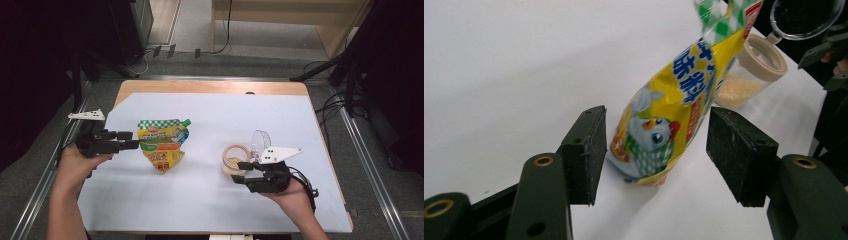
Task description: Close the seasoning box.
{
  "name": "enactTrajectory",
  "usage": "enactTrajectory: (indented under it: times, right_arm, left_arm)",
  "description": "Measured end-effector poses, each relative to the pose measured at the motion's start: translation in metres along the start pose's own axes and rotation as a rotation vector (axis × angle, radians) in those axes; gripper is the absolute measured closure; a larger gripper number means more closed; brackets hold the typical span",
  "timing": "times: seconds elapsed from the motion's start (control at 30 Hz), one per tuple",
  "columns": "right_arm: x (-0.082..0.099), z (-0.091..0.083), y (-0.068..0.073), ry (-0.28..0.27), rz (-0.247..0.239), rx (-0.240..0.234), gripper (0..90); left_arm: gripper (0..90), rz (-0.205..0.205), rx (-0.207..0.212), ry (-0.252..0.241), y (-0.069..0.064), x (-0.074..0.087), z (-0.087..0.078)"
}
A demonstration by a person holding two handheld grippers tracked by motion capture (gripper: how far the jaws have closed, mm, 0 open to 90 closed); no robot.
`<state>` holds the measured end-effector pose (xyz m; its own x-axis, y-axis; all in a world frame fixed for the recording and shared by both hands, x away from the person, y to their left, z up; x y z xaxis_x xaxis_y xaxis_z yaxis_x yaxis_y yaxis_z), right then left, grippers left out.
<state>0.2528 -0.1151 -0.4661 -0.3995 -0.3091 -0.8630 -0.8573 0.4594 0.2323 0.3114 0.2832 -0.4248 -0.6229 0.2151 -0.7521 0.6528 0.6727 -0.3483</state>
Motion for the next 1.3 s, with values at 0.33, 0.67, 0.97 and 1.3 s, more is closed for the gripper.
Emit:
enactTrajectory:
  times: [0.33, 0.67, 0.97, 1.3]
  right_arm:
    - [0.005, -0.013, -0.005, 0.002, 0.008, 0.007, 55.0]
    - [0.012, -0.034, -0.013, -0.012, 0.024, 0.019, 59.7]
    - [0.019, -0.044, -0.023, 0.008, 0.033, 0.042, 78.6]
    - [0.030, -0.043, -0.051, 0.035, 0.110, 0.100, 90.0]
  left_arm:
    - [43.0, -0.027, -0.063, -0.011, 0.015, 0.009, 0.001]
    - [42.0, -0.027, -0.097, -0.020, 0.022, 0.011, 0.012]
    - [41.0, -0.038, -0.094, -0.008, 0.025, 0.013, 0.018]
    - [40.6, -0.022, -0.094, 0.006, 0.021, 0.011, 0.025]
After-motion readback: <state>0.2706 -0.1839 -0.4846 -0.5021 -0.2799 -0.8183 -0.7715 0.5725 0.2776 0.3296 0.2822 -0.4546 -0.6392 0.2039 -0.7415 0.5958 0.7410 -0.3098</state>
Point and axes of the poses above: each handheld gripper's, and its own axes: z roughly forward along the jaws, x roughly out of its underside, y roughly to its left, the point moved 6 cm from there along z, roughly forward along the jaws, and after that the axes turned 4 degrees about -y, right-handed, at the moved point
